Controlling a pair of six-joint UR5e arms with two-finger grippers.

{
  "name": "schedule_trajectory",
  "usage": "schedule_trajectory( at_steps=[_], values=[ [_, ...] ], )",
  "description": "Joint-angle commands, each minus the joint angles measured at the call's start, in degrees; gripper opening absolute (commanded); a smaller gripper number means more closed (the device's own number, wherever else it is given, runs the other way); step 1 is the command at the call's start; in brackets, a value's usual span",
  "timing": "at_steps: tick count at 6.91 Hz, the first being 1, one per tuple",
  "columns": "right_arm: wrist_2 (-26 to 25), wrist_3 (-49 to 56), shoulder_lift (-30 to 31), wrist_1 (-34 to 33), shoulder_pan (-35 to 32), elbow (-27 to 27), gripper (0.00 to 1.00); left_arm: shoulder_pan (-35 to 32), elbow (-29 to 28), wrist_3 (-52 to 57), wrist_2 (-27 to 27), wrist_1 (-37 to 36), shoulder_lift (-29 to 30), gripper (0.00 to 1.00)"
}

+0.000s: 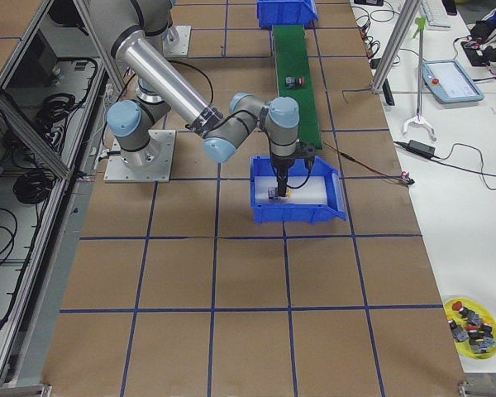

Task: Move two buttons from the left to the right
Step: 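Release the yellow button in the bin and lift the right gripper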

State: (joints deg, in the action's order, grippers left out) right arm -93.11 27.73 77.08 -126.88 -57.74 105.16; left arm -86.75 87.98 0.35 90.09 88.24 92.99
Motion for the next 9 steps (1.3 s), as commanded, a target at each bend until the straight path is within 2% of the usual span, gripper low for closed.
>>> schedule_trajectory(
  at_steps=[1,2,3,5,6,7,9],
  values=[
    [-0.31,-3.79,1.23,15.33,-4.55,-11.31,1.00,0.00,0.00,0.00,0.00,0.00,0.09,1.00],
    [-0.23,-8.87,1.23,25.44,-7.97,-16.51,1.00,0.00,0.00,0.00,0.00,0.00,0.09,1.00],
    [-0.05,-13.80,1.14,28.41,-12.26,-18.57,0.99,0.00,0.00,0.00,-0.09,0.00,0.09,1.00],
    [0.38,-26.09,0.96,27.13,-24.98,-18.50,0.99,0.00,0.00,0.00,0.00,0.00,0.09,1.00],
    [0.48,-33.28,0.44,23.47,-30.45,-18.41,0.99,0.00,0.00,0.00,0.00,0.00,0.00,1.00],
    [0.39,-34.84,-0.35,17.43,-34.24,-17.98,0.99,0.09,0.00,0.00,0.00,0.00,0.00,1.00],
    [-0.31,-34.50,-1.15,15.96,-35.16,-17.10,0.99,0.00,0.00,0.00,0.00,0.00,0.00,1.00]
  ],
)
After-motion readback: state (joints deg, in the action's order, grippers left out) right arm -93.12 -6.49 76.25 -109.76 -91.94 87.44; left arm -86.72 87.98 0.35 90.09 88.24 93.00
